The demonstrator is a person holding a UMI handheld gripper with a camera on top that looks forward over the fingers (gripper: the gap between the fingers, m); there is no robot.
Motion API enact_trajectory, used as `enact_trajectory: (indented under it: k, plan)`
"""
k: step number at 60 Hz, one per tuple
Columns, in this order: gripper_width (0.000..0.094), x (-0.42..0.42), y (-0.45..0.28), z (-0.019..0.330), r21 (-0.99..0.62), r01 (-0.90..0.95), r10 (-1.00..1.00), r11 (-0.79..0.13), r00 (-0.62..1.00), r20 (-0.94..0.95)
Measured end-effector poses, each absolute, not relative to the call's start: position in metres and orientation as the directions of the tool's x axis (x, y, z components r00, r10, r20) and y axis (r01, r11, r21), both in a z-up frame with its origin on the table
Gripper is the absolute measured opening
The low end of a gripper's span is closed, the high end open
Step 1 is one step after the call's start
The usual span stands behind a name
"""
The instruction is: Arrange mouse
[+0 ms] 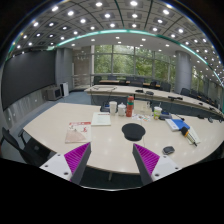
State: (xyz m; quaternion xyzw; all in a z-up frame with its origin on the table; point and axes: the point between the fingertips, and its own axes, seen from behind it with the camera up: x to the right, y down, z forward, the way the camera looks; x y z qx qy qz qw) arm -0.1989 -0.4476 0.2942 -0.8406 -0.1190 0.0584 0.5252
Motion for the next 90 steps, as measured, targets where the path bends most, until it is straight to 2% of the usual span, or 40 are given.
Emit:
enact_trajectory:
  k: [7,25,42,57,83,86,90]
  plan:
    - [0.0857,-0.172,-0.448,0.271,-0.886,0.124,0.217,-0.447,0.976,0.027]
    - [0.0855,-0.009,-0.422,0.146,-0.833,0.079,0.038,-0.548,0.997,0.069]
    - [0.0854,0.103,-0.306,0.069,-0.841,0.036,-0.049,-0.54,0.996,0.074]
    - [0.0852,0.138,-0.216,-0.003,-0.794,0.001,-0.026,-0.608,0.999,0.021]
    - [0.0844,0.144,-0.134,-0.013,-0.771,0.008,0.026,-0.636,1.0,-0.011]
    - [0.0817,0.145,-0.127,-0.013,-0.771,0.017,0.028,-0.637,1.0,-0.001]
    - [0.0698,0.147,-0.12,-0.014,-0.772,0.038,0.029,-0.635,0.999,0.025]
